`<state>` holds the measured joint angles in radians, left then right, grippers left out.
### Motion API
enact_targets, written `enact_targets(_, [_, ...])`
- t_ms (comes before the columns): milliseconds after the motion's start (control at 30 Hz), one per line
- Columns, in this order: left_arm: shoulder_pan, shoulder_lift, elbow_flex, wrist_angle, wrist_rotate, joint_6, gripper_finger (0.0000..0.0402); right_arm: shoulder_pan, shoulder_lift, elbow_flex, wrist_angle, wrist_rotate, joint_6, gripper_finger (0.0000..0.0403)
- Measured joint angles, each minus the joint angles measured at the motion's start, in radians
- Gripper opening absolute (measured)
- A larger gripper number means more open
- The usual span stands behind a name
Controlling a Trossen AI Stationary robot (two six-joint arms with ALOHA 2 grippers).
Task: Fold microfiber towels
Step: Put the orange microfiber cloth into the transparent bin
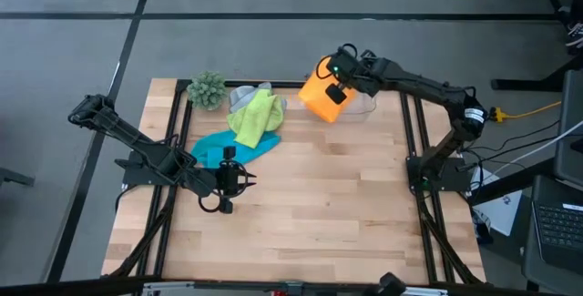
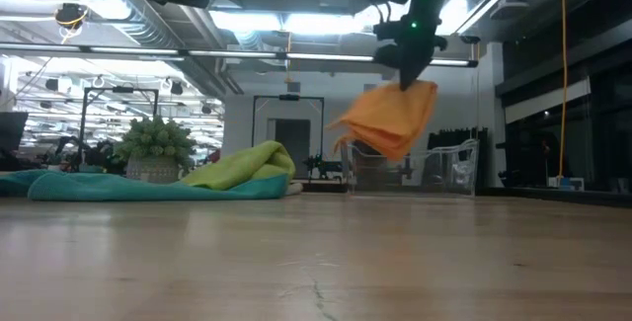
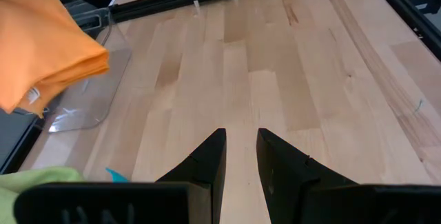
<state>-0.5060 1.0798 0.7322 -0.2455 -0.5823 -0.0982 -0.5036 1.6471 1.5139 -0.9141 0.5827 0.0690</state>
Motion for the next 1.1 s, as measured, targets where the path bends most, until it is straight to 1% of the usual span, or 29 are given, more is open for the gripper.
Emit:
enact_targets(67, [0.000,0.000,0.000,0.000,0.000,0.000,0.0074,-0.019,0.006,0.000,-0.006,-0.008,0.002,0.0004])
enact_targets(200, [0.000,0.000,0.000,0.000,0.000,0.000,0.0074,-0.052,0.034,0.000,-0.011,-0.056,0.005,0.0003])
enact_targets(467, [0.000,0.000,0.000,0.000,0.000,0.000,0.0074,-0.110,0.111,0.000,-0.002,-0.062,-0.052,0.0003])
enact_targets(667, [0.000,0.000,0.000,0.000,0.000,-0.004,0.0074,-0.153,0.135,0.000,-0.004,-0.053,-0.086,0.0003])
enact_targets(867, [0.000,0.000,0.000,0.000,0.000,-0.023,0.0074,-0.183,0.135,0.000,0.021,-0.055,-0.232,0.0003])
enact_targets(1033, [0.000,0.000,0.000,0.000,0.000,-0.023,0.0074,-0.198,0.135,0.001,0.028,-0.132,-0.284,0.0003])
enact_targets(1100, [0.000,0.000,0.000,0.000,0.000,-0.024,0.0074,-0.198,0.135,0.001,0.028,-0.145,-0.291,0.0003])
